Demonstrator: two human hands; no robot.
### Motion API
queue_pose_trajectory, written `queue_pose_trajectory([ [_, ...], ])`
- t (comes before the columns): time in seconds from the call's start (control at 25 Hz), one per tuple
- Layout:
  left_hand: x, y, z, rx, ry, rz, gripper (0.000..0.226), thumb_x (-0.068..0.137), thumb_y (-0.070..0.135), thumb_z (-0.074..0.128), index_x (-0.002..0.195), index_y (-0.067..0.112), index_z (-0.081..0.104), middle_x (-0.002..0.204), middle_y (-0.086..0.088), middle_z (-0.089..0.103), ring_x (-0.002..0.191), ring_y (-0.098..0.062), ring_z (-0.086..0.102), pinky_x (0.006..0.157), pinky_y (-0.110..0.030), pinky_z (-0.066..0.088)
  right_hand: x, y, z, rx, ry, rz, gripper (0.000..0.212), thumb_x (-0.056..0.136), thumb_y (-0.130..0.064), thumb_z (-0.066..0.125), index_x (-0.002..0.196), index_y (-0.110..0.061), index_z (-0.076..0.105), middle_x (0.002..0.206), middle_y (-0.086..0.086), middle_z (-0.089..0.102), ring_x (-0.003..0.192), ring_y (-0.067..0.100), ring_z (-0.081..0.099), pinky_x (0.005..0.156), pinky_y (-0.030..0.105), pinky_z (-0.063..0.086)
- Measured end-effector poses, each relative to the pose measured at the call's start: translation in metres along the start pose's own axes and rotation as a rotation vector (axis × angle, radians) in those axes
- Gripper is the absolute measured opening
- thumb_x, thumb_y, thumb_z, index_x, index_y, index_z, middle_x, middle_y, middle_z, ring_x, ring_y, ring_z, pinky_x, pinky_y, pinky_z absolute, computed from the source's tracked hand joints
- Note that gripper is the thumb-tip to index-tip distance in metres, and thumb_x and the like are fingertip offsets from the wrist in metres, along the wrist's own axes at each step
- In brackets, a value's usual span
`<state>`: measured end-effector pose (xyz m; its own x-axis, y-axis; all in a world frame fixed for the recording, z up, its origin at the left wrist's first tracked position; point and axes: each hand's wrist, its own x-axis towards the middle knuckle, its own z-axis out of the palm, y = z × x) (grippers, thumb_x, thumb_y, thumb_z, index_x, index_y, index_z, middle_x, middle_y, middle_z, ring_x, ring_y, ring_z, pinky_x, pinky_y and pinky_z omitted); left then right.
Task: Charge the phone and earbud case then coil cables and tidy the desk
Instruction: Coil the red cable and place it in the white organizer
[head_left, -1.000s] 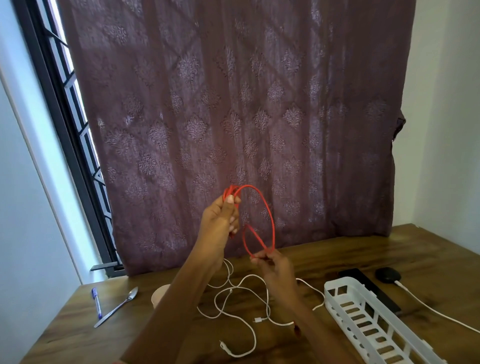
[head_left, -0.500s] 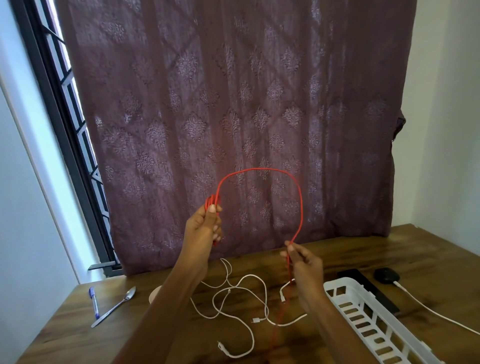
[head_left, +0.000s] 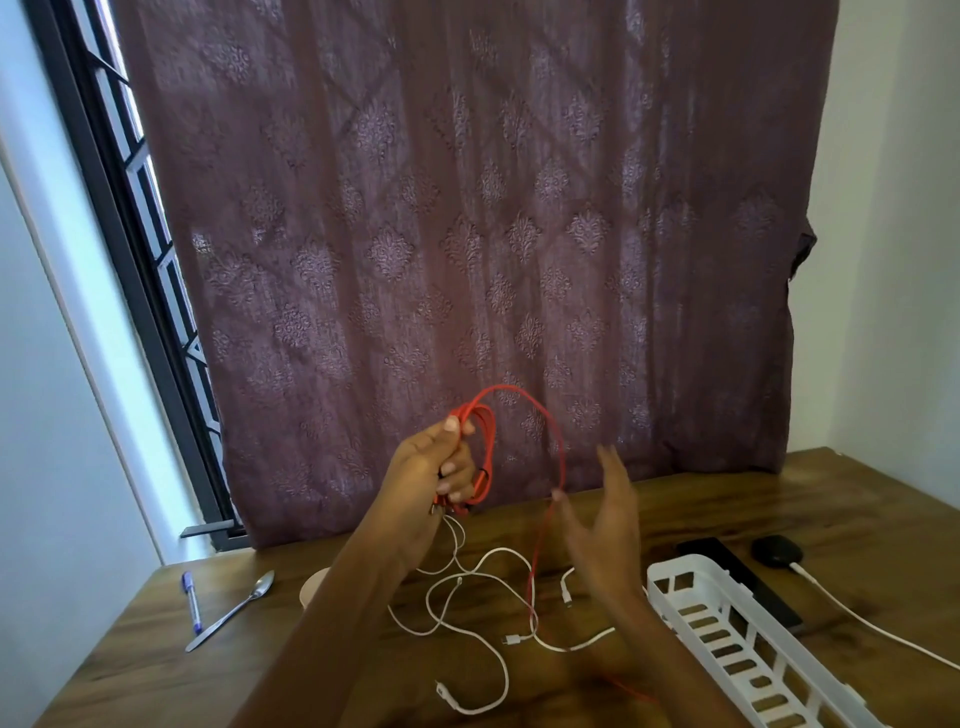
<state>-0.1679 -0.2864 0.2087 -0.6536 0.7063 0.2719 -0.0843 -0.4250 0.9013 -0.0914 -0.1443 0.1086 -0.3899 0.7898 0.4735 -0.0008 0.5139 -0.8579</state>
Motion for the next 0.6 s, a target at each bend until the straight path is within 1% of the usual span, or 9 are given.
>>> queue_pose_trajectory([
  [0.08, -0.002, 0.002, 0.004, 0.015, -0.035, -0.041, 0.028, 0.098, 0.016, 0.031, 0.078, 0.007, 0.048, 0.039, 0.009, 0.031, 0.03, 0.0, 0.024, 0.033, -0.013, 0.024, 0.013, -0.034, -0.005, -0.036, 0.018, -0.382, 0.063, 0.09, -0.027, 0.058, 0.144, -0.026, 0.025, 0.154, -0.003, 0.019, 0.142, 0.013, 0.015, 0.114, 0.03, 0.017],
  [0.12, -0.004, 0.004, 0.006, 0.016, -0.052, -0.054, 0.027, 0.097, 0.016, 0.031, 0.078, 0.007, 0.048, 0.039, 0.009, 0.03, 0.03, 0.0, 0.024, 0.033, -0.013, 0.023, 0.023, -0.049, -0.006, -0.056, -0.018, -0.508, 0.058, 0.092, -0.027, 0.054, 0.143, -0.029, 0.026, 0.153, -0.007, 0.018, 0.142, 0.012, 0.014, 0.115, 0.026, 0.015],
  [0.2, -0.006, 0.008, 0.01, -0.008, -0.085, -0.068, 0.028, 0.097, 0.016, 0.031, 0.077, 0.007, 0.047, 0.039, 0.009, 0.03, 0.03, 0.0, 0.023, 0.034, -0.013, 0.022, 0.044, -0.068, -0.006, 0.009, -0.142, -0.594, 0.041, 0.093, -0.02, 0.052, 0.134, -0.026, 0.046, 0.139, -0.009, 0.043, 0.133, 0.01, 0.035, 0.111, 0.027, 0.028],
  [0.28, -0.008, 0.013, 0.014, -0.051, -0.118, -0.069, 0.028, 0.098, 0.017, 0.03, 0.077, 0.008, 0.047, 0.04, 0.009, 0.029, 0.03, 0.0, 0.023, 0.035, -0.014, 0.021, 0.052, -0.076, -0.001, 0.236, -0.286, -0.478, 0.025, 0.093, -0.011, 0.052, 0.109, -0.024, 0.065, 0.106, -0.008, 0.066, 0.1, 0.01, 0.06, 0.09, 0.026, 0.046],
  [0.36, -0.009, 0.016, 0.017, -0.091, -0.146, -0.052, 0.028, 0.098, 0.018, 0.029, 0.078, 0.008, 0.047, 0.041, 0.009, 0.029, 0.032, 0.0, 0.024, 0.036, -0.014, 0.021, 0.051, -0.072, 0.006, 0.411, -0.308, -0.329, 0.029, 0.093, -0.007, 0.051, 0.094, -0.031, 0.067, 0.082, -0.002, 0.07, 0.071, 0.014, 0.061, 0.071, 0.017, 0.049],
  [0.4, -0.009, 0.017, 0.019, -0.109, -0.154, -0.037, 0.028, 0.098, 0.018, 0.029, 0.08, 0.008, 0.047, 0.042, 0.008, 0.03, 0.032, 0.0, 0.025, 0.036, -0.014, 0.023, 0.048, -0.065, 0.011, 0.45, -0.295, -0.281, 0.028, 0.093, -0.008, 0.051, 0.092, -0.031, 0.067, 0.071, -0.005, 0.068, 0.06, 0.009, 0.058, 0.063, 0.014, 0.047],
  [0.48, -0.007, 0.016, 0.02, -0.134, -0.152, -0.004, 0.029, 0.099, 0.019, 0.028, 0.083, 0.008, 0.049, 0.044, 0.008, 0.032, 0.034, -0.001, 0.028, 0.037, -0.014, 0.029, 0.037, -0.05, 0.021, 0.476, -0.306, -0.179, 0.021, 0.094, -0.013, 0.049, 0.098, -0.02, 0.069, 0.055, -0.011, 0.059, 0.046, 0.001, 0.049, 0.05, 0.015, 0.043],
  [0.56, -0.004, 0.013, 0.02, -0.125, -0.123, 0.037, 0.029, 0.099, 0.02, 0.028, 0.088, 0.008, 0.052, 0.046, 0.007, 0.035, 0.037, -0.003, 0.032, 0.04, -0.015, 0.036, 0.024, -0.036, 0.031, 0.463, -0.368, -0.062, 0.026, 0.096, -0.019, 0.046, 0.113, -0.009, 0.063, 0.055, -0.008, 0.057, 0.04, 0.003, 0.047, 0.046, 0.022, 0.042],
  [0.6, -0.002, 0.011, 0.019, -0.108, -0.104, 0.062, 0.028, 0.099, 0.021, 0.029, 0.09, 0.009, 0.053, 0.048, 0.007, 0.037, 0.039, -0.003, 0.035, 0.043, -0.016, 0.039, 0.016, -0.031, 0.036, 0.436, -0.422, -0.019, 0.028, 0.097, -0.021, 0.043, 0.118, -0.01, 0.059, 0.059, -0.006, 0.057, 0.038, 0.003, 0.047, 0.043, 0.022, 0.041],
])
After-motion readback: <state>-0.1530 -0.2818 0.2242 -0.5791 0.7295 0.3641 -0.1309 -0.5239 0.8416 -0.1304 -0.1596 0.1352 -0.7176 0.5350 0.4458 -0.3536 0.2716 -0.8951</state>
